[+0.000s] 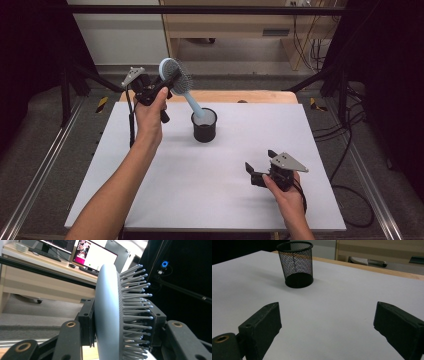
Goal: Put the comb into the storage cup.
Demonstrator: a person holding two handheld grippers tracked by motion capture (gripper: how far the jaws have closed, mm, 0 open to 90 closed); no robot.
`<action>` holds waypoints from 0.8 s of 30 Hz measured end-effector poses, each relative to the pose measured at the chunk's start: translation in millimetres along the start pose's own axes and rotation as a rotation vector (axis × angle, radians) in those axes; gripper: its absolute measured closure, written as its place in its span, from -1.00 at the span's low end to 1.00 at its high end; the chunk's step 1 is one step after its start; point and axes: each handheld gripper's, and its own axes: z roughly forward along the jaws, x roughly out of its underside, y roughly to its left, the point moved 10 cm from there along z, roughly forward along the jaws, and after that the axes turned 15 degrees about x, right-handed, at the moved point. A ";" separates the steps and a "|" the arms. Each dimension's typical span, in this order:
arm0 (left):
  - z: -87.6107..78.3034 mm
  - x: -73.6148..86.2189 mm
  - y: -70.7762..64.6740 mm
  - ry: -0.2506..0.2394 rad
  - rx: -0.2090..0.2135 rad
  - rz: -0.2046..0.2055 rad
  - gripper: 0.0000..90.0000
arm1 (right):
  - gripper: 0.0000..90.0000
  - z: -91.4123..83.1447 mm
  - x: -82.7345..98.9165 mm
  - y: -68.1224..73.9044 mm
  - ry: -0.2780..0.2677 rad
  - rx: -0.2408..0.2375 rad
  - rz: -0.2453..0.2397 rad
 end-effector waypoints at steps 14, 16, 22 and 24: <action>12.7 15.3 -0.4 0.037 0.001 0.037 0.15 | -0.83 1.6 -1.2 2.9 -0.004 -0.006 -0.008; 13.9 16.9 -0.8 0.039 0.005 0.037 0.15 | -0.82 1.9 -1.0 3.2 -0.002 -0.007 -0.012; 17.7 21.8 -3.4 0.054 0.010 0.053 0.15 | -0.83 1.9 -0.6 4.3 0.001 -0.011 -0.015; 19.1 23.9 -4.0 0.056 0.010 0.053 0.14 | -0.83 1.6 -0.9 4.4 -0.001 -0.012 -0.016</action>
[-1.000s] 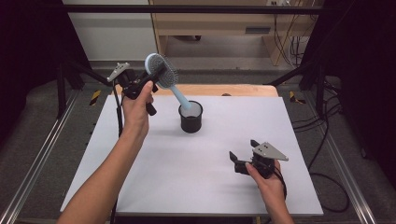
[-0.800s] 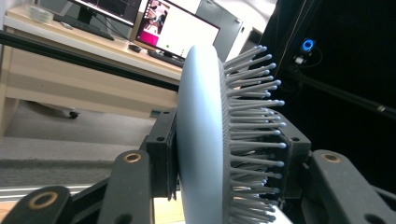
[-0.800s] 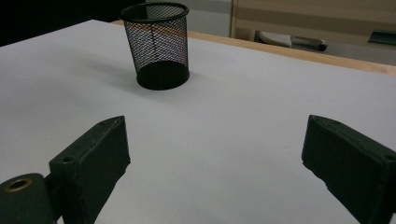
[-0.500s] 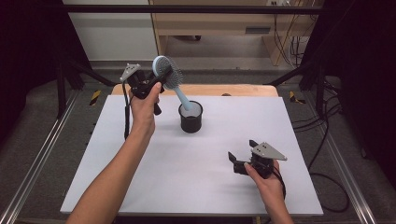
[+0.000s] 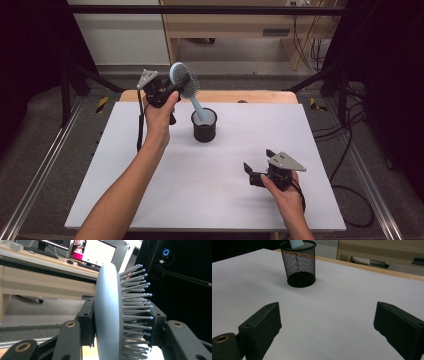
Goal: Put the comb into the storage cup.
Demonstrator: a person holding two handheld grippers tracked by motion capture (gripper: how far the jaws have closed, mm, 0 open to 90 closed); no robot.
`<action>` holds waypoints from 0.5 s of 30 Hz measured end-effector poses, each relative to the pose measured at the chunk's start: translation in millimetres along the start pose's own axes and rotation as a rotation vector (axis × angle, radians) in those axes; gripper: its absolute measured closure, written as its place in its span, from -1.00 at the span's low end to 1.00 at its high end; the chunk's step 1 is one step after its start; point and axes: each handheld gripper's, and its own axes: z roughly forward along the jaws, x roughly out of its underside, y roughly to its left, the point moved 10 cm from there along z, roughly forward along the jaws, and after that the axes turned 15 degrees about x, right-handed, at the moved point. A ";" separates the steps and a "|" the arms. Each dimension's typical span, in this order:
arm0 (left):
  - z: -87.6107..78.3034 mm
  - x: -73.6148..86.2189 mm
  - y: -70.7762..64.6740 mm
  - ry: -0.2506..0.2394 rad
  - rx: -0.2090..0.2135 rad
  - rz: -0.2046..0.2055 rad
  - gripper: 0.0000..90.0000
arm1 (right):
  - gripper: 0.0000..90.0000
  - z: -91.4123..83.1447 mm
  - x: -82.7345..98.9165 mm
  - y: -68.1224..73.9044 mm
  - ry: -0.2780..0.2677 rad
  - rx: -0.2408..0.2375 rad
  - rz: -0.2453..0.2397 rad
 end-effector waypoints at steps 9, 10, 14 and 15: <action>3.6 6.0 -0.3 0.013 0.007 0.010 0.15 | -0.83 -0.3 0.3 -0.3 0.002 0.000 -0.001; 4.0 6.7 -0.5 0.014 0.006 0.012 0.15 | -0.83 -0.3 0.3 -0.2 0.001 -0.001 -0.001; 5.6 10.6 -0.9 0.026 0.005 0.017 0.15 | -0.83 0.0 0.4 0.2 0.003 -0.003 0.000; 5.9 11.8 -0.8 0.029 0.004 0.017 0.15 | -0.83 0.1 0.4 0.2 0.002 -0.002 -0.001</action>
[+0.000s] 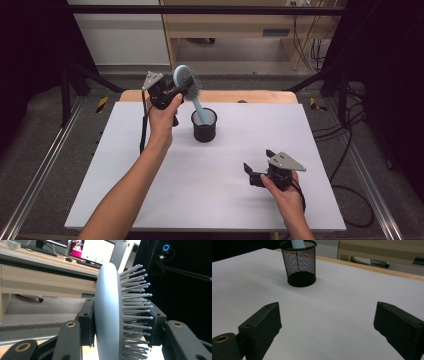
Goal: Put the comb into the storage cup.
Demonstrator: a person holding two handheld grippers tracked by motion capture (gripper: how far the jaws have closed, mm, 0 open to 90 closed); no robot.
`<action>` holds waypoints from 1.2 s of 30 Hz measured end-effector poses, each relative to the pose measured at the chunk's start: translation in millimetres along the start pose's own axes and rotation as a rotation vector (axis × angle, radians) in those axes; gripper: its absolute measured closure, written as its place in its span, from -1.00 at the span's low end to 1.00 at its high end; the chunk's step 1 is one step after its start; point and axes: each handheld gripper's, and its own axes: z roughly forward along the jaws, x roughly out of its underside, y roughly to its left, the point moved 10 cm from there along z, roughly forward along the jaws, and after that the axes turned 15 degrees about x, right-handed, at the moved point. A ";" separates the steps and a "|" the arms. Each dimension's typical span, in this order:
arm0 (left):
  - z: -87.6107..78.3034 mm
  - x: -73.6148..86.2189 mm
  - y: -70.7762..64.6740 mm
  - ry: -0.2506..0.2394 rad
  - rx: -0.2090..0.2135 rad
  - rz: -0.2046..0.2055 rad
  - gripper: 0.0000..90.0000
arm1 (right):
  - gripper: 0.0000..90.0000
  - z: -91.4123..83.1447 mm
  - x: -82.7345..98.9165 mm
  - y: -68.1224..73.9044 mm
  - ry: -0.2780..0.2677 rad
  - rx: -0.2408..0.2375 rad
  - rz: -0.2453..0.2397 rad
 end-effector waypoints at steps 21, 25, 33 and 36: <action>8.5 16.7 4.1 0.028 -0.007 0.001 0.14 | -0.83 10.4 0.7 0.6 0.015 0.014 0.020; 8.7 19.8 3.6 0.047 -0.014 0.024 0.14 | -0.83 9.1 2.5 0.5 0.020 0.010 0.022; 8.9 21.1 4.2 0.048 -0.022 0.023 0.14 | -0.83 7.9 1.8 0.2 0.017 0.006 0.027; 10.6 24.5 4.7 0.059 -0.023 0.029 0.14 | -0.83 8.0 1.8 0.4 0.018 0.005 0.029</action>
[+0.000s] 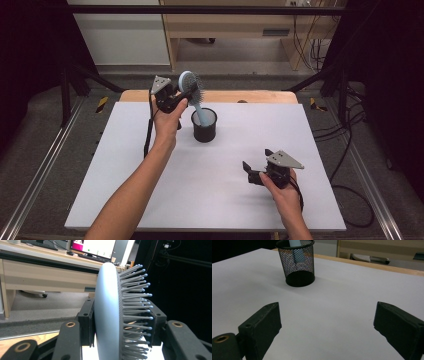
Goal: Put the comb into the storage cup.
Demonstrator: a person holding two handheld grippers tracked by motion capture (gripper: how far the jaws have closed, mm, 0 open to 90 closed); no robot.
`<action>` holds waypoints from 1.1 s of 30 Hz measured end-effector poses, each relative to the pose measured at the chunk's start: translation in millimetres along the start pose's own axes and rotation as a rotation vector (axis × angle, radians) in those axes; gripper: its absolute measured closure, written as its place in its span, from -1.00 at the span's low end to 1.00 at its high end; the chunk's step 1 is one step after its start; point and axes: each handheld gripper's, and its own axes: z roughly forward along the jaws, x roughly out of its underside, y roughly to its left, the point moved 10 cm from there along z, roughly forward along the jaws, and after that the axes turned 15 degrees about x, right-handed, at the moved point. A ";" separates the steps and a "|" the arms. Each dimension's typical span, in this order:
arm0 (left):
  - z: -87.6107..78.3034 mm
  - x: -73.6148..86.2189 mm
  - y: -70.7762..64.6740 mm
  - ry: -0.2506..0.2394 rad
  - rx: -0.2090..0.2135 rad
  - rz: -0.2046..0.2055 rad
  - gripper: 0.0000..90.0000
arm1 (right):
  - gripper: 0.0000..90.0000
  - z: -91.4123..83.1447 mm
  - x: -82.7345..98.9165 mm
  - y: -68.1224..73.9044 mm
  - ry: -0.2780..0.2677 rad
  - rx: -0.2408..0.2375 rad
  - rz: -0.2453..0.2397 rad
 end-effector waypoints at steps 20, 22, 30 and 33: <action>8.2 17.5 -4.5 0.040 0.002 0.002 0.14 | -0.83 2.2 0.7 2.9 0.008 -0.011 -0.010; 8.8 18.8 -5.0 0.044 0.003 0.004 0.14 | -0.83 2.2 0.8 3.2 0.009 -0.011 -0.011; 10.3 21.6 -5.5 0.045 0.004 -0.005 0.14 | -0.83 2.1 0.9 2.8 0.010 -0.010 -0.010; 11.2 23.0 -6.1 0.048 0.005 -0.007 0.14 | -0.83 2.0 0.7 3.1 0.010 -0.012 -0.009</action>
